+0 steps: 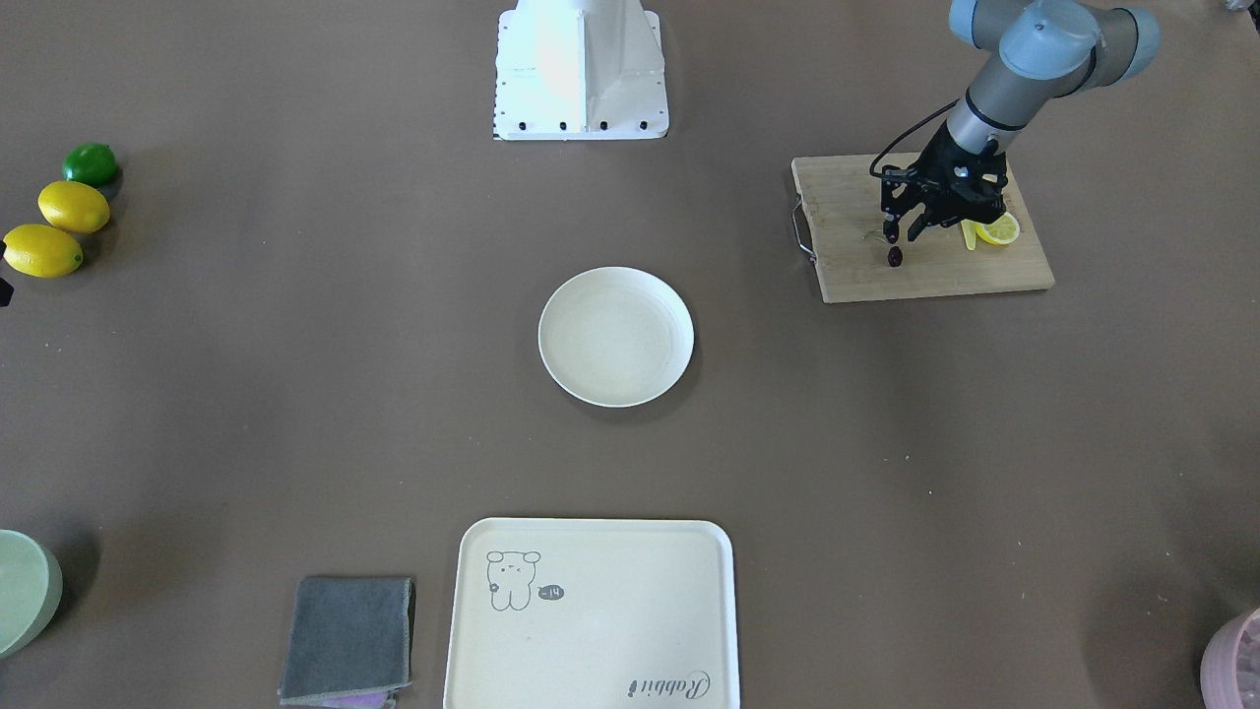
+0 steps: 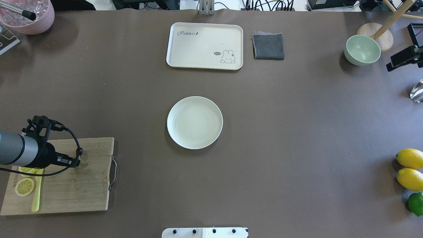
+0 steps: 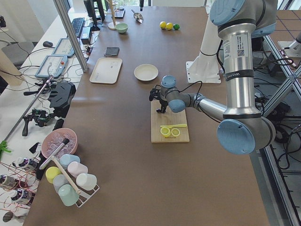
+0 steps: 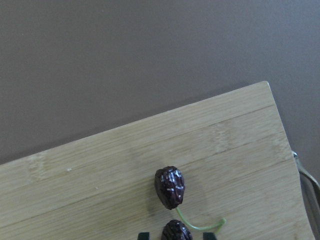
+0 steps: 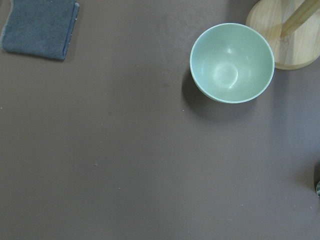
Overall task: Place red cherry on plate
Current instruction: 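Lower the left gripper onto the dark red cherries and grasp them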
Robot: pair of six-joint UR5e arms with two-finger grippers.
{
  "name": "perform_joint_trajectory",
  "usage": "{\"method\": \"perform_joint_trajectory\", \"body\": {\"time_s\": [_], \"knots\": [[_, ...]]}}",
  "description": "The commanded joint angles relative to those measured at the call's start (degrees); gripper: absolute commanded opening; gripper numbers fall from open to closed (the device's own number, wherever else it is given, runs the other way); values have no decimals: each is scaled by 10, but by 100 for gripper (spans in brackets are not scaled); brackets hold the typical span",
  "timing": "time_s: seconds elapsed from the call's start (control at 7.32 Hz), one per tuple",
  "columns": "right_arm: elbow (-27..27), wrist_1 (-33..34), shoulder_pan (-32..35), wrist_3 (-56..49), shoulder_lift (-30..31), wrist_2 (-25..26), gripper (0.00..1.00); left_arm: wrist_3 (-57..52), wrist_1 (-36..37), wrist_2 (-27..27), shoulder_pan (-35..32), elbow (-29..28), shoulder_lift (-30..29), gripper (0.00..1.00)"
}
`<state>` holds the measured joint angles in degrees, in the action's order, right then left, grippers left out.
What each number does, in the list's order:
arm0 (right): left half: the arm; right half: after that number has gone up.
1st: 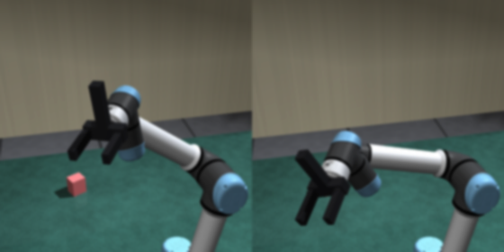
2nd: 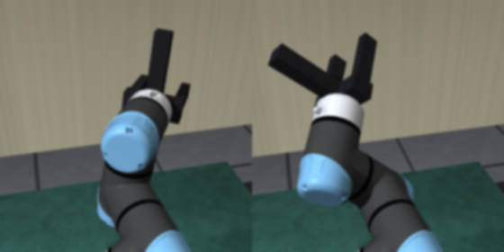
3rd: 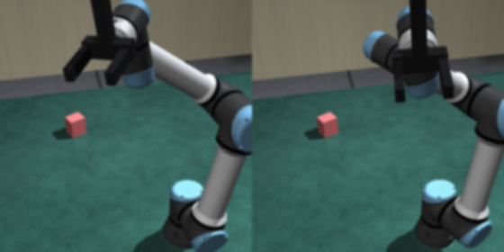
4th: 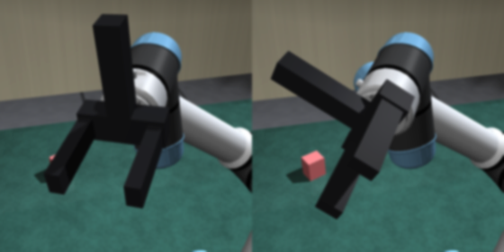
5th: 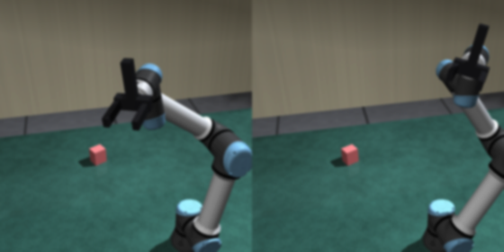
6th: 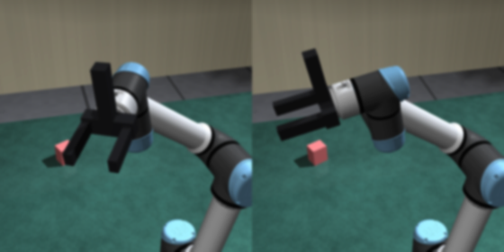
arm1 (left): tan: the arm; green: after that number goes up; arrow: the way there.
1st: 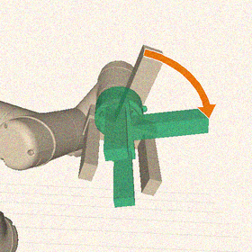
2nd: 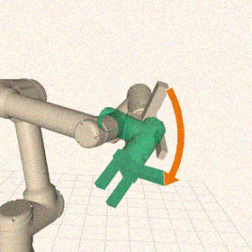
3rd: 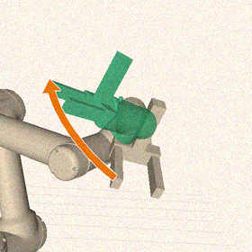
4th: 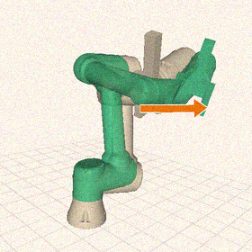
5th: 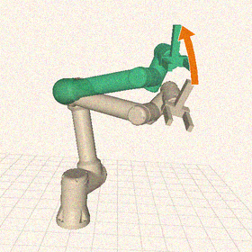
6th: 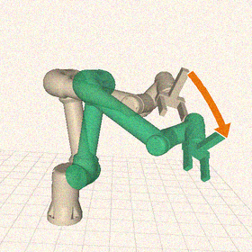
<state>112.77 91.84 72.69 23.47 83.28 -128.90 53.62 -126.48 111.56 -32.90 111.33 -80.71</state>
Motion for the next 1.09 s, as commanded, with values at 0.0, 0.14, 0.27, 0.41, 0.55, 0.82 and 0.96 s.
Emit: {"method": "perform_joint_trajectory", "body": {"time_s": [0.0, 0.14, 0.27, 0.41, 0.55, 0.82, 0.96], "knots": [[0, 0, 0, 0, 0, 0, 100, 0, 0, -3, 0, -1, 0, 5], [0, 0, 0, 0, 0, 0, 100, 1, 0, -3, -1, 1, 0, 0], [0, 0, 0, 1, 0, 0, 100, 3, 0, -1, -8, 12, -1, 0], [0, 0, 0, 0, 0, 0, 100, 3, 0, 4, -11, 29, -1, 0], [0, 0, 0, 0, 0, 0, 100, 6, 1, 6, -11, 37, -15, 0], [1, 0, 1, 0, 3, 0, 100, 78, 4, 4, -10, 0, -118, 0], [0, -1, 1, 0, 10, 1, 100, 118, 5, 3, -9, -34, -183, 0]]}}
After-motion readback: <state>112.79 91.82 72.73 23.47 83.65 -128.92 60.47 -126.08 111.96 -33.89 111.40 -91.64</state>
